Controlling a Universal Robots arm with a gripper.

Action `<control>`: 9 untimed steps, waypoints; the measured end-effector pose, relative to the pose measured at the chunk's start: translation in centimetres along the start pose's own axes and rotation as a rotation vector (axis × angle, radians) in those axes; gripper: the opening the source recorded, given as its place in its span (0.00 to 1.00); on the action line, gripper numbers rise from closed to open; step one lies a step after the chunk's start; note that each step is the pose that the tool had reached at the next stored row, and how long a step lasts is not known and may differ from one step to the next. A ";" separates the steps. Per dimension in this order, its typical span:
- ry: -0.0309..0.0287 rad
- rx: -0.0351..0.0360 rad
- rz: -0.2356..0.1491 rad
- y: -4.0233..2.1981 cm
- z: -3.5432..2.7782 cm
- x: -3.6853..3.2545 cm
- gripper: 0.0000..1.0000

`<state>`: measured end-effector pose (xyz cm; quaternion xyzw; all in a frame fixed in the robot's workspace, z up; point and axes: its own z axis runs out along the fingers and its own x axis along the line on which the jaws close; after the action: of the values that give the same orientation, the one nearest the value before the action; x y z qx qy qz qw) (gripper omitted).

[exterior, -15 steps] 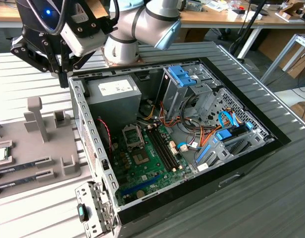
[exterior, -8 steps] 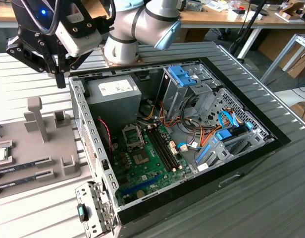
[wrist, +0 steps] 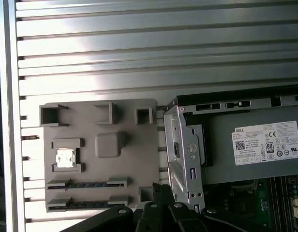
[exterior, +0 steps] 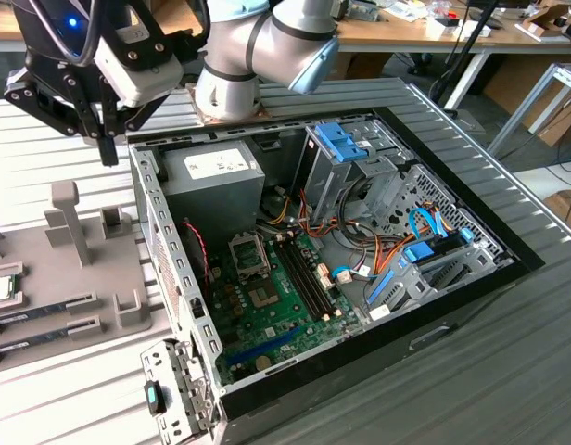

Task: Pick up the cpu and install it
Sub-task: 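Reach for the cpu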

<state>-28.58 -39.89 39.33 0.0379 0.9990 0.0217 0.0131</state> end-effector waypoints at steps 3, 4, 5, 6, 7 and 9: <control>0.0000 0.0001 0.000 -0.01 -0.01 0.18 0.11; 0.0000 0.0000 0.000 -0.02 -0.01 0.27 0.11; 0.0000 0.0000 0.000 -0.03 -0.01 0.35 0.11; 0.0000 0.0000 0.000 -0.03 -0.01 0.41 0.11; 0.0000 0.0000 0.000 -0.04 -0.01 0.46 0.11; -0.0001 0.0000 0.000 -0.05 -0.02 0.66 0.11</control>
<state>-29.24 -39.89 39.33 0.0379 0.9990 0.0217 0.0131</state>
